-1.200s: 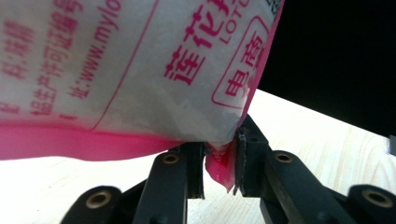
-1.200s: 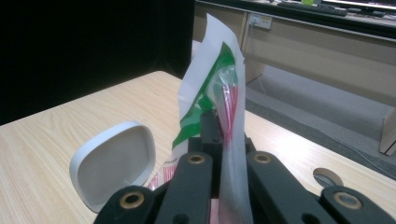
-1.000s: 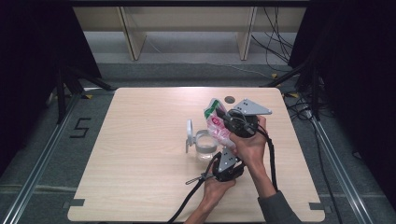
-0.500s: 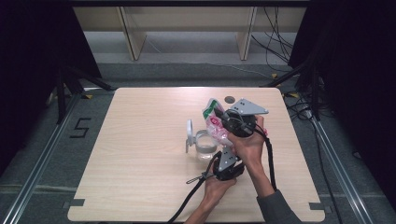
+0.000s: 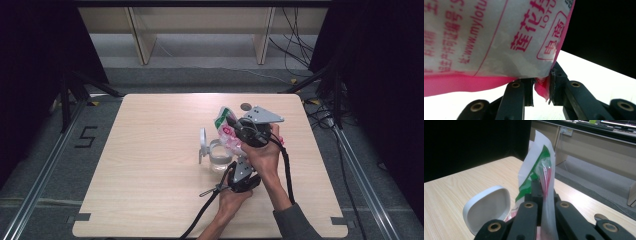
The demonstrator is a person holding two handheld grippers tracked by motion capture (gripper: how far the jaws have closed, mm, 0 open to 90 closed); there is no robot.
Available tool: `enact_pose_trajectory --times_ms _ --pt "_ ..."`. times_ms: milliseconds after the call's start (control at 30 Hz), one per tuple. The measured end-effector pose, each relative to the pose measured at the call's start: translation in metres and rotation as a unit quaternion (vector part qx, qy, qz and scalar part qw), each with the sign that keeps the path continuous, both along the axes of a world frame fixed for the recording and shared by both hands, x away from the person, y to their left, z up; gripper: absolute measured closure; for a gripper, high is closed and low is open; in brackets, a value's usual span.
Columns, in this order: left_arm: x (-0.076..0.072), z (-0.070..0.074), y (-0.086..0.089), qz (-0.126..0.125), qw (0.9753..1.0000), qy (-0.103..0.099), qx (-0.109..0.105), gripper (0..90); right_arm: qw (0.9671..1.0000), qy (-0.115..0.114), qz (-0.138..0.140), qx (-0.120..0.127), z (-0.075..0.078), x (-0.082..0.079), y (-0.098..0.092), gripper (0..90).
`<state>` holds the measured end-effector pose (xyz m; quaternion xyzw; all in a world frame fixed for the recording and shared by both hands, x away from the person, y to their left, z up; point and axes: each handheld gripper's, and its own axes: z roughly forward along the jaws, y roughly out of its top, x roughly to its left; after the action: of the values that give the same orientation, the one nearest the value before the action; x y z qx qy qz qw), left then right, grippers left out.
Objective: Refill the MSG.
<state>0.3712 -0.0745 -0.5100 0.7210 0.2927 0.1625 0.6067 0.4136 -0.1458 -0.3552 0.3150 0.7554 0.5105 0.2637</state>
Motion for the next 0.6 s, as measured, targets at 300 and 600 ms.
enact_pose_trajectory --times_ms 300,600 --pt "0.0001 0.0012 -0.0015 0.001 1.0000 -0.001 0.000 76.0 1.0000 -0.004 -0.005 -0.002 0.0001 0.0021 -0.0001 90.0" --pt "0.0024 0.0005 -0.0030 -0.001 1.0000 0.003 -0.006 76.1 1.0000 -0.005 0.001 -0.001 -0.0007 0.0035 0.0005 90.0"
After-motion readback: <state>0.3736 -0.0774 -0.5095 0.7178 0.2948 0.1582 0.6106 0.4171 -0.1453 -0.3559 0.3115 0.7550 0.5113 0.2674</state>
